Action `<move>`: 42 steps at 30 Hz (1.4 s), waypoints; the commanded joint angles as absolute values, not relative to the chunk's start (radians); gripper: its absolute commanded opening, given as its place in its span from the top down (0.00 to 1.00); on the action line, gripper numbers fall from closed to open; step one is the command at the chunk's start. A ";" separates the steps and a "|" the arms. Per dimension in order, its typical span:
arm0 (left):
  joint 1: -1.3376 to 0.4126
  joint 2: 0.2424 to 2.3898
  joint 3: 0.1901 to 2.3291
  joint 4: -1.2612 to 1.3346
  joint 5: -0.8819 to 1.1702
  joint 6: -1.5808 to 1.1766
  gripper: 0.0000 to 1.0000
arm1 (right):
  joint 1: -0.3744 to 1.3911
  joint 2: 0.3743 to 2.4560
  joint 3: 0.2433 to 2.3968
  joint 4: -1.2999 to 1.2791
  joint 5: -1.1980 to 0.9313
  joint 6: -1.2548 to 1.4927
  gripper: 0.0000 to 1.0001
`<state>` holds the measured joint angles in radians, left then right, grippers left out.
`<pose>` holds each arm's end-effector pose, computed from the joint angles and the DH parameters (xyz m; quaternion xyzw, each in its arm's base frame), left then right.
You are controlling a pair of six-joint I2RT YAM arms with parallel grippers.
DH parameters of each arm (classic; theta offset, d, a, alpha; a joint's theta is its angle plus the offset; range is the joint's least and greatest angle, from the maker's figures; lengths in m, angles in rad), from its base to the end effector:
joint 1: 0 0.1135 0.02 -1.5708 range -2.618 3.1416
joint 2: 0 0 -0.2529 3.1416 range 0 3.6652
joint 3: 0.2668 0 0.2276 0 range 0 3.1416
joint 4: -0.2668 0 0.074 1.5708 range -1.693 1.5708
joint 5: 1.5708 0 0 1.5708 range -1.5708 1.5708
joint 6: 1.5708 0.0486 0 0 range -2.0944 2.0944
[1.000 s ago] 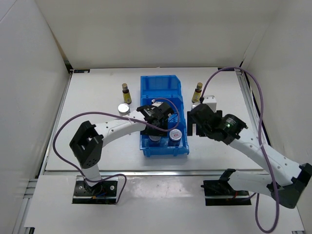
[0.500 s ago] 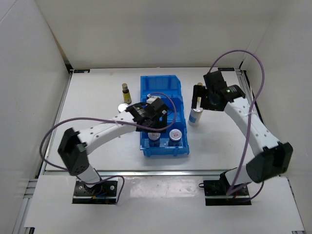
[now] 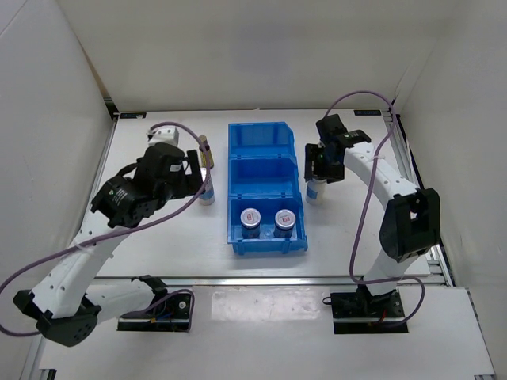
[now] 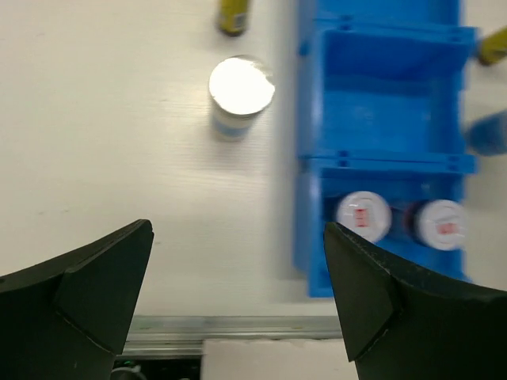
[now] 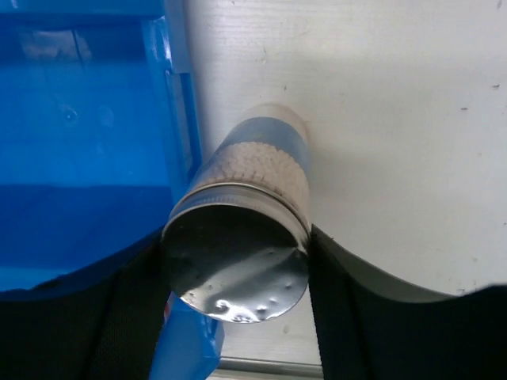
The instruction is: Organize the condiment bottles
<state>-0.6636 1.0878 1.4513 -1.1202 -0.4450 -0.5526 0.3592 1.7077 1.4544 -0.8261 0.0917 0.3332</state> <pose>0.1485 -0.0895 0.3907 -0.0375 0.8991 -0.0543 0.4327 0.3197 0.1153 0.2592 -0.0014 0.9690 0.0406 0.2437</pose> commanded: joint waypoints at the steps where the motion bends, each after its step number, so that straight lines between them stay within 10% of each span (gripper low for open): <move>1: -0.589 1.060 1.365 -1.172 -0.497 -0.469 0.01 | 0.353 1.695 1.451 -0.775 0.084 0.334 0.36; 8: -0.540 1.003 1.178 -1.129 -0.523 -0.492 0.01 | 0.365 1.588 1.529 -0.804 0.181 0.314 0.87; 31: -0.509 1.009 1.020 -0.985 -0.482 -0.494 0.01 | 0.545 1.790 1.758 -0.793 0.052 0.334 0.91; 36: -0.509 1.034 1.020 -0.985 -0.472 -0.494 0.01 | 0.545 1.858 1.747 -0.793 0.052 0.344 0.85; 42: -0.509 1.055 1.020 -0.985 -0.463 -0.485 0.01 | 0.554 1.872 1.747 -0.793 0.080 0.344 0.26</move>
